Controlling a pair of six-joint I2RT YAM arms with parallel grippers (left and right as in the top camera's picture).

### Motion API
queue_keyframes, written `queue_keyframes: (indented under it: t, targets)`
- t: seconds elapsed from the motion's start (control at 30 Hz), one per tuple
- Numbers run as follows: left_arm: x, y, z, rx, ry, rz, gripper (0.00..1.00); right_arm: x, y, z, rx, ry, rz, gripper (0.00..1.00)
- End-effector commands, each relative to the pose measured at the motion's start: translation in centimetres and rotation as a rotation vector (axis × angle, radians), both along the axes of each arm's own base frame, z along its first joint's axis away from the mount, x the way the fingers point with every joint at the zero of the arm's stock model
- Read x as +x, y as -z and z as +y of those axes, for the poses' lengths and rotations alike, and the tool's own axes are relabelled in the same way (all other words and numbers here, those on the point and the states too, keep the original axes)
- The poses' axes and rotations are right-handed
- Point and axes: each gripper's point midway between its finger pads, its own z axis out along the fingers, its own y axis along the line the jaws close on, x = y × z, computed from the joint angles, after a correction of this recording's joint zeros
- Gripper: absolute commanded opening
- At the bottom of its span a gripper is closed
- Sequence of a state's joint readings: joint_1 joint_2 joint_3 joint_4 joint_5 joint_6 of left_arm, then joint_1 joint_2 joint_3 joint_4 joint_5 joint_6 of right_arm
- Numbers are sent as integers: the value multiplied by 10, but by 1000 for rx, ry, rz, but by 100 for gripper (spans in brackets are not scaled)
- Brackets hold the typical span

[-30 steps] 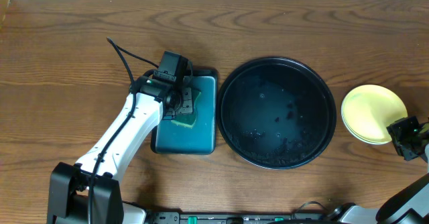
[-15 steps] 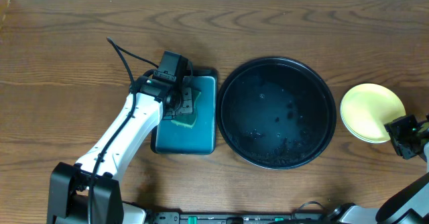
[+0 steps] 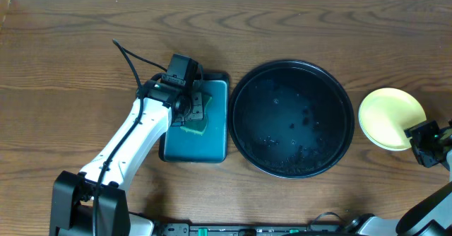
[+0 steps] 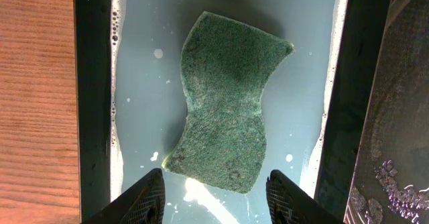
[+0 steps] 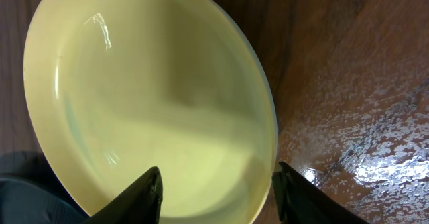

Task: Clean dirty plates on tray and stack at the side
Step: 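Release the yellow plate on the mint plate and open the right gripper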

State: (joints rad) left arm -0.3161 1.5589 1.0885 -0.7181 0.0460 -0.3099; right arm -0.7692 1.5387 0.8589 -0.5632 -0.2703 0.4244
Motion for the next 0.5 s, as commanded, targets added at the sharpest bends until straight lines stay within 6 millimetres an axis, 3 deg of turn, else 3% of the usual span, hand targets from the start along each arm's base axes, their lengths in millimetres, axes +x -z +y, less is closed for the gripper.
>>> queue_keyframes:
  t: [0.0, 0.47]
  targets:
    - [-2, 5, 3, 13, 1, 17, 50, 2, 1, 5, 4, -27, -2, 54]
    - [-2, 5, 3, 13, 1, 17, 50, 18, -1, 22, -13, -108, -20, 59]
